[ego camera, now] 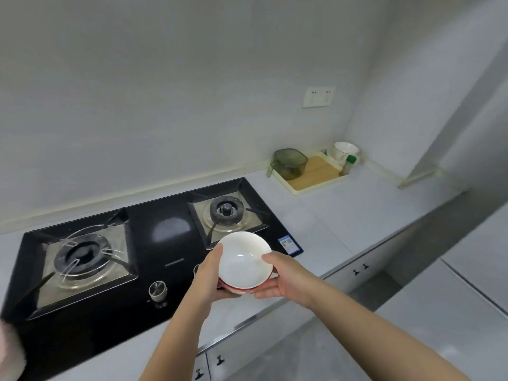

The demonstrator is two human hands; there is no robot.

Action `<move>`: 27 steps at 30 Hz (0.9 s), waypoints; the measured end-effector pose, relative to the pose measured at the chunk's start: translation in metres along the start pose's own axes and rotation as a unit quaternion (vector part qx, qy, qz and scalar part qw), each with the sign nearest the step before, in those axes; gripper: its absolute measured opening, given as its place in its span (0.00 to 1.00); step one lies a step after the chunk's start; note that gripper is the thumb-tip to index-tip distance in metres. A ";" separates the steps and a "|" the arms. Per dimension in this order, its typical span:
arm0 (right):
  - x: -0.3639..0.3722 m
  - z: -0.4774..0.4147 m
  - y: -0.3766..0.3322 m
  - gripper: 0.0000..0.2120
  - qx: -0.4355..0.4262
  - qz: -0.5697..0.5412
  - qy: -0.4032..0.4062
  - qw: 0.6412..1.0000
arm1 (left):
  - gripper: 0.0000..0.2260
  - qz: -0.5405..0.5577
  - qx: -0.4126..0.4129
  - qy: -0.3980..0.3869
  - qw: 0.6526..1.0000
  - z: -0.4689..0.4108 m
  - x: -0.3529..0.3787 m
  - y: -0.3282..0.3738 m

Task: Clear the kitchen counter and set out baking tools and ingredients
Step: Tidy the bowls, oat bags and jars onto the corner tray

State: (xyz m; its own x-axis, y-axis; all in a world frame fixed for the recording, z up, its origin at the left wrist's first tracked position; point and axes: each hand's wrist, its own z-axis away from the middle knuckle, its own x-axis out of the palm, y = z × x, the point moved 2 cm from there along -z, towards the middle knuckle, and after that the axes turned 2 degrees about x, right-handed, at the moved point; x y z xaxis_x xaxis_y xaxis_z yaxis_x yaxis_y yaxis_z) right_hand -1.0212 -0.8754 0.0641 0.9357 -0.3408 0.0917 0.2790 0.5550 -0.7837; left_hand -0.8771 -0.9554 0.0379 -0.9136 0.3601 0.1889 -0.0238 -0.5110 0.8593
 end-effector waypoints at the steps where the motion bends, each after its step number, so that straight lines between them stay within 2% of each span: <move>1: -0.018 0.003 0.001 0.16 -0.008 -0.009 0.004 1.000 | 0.17 -0.011 0.001 -0.010 1.000 -0.002 0.018 0.000; 3: -0.048 0.007 0.001 0.16 -0.026 -0.027 0.019 0.999 | 0.15 -0.039 0.019 -0.031 0.999 -0.008 0.047 0.001; 8: -0.126 0.005 -0.006 0.13 -0.059 -0.075 0.069 0.993 | 0.19 -0.092 0.040 -0.088 0.991 -0.040 0.123 0.001; 12: -0.183 -0.009 -0.024 0.10 -0.062 -0.097 0.104 0.988 | 0.20 -0.098 0.024 -0.128 0.987 -0.083 0.184 0.004; 17: -0.257 -0.036 -0.063 0.11 -0.067 -0.115 0.164 0.977 | 0.10 -0.086 -0.004 -0.178 0.980 -0.143 0.261 0.021; 20: -0.304 -0.055 -0.095 0.11 -0.058 -0.125 0.174 0.975 | 0.14 -0.082 -0.010 -0.224 0.971 -0.180 0.305 0.036; 23: -0.343 -0.073 -0.126 0.08 -0.069 -0.140 0.185 0.970 | 0.11 -0.074 -0.007 -0.267 0.961 -0.214 0.343 0.060; 27: -0.381 -0.095 -0.154 0.06 -0.080 -0.163 0.211 0.961 | 0.15 -0.099 -0.009 -0.271 0.957 -0.250 0.385 0.085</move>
State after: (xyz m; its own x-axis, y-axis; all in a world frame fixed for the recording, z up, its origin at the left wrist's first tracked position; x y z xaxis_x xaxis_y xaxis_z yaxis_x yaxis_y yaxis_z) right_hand -1.4412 -0.9033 0.0911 0.6247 -0.7719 0.1177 0.4737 0.2548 -0.8431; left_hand -1.3323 -1.0548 0.0649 -0.5459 0.8007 0.2468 -0.1849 -0.4024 0.8966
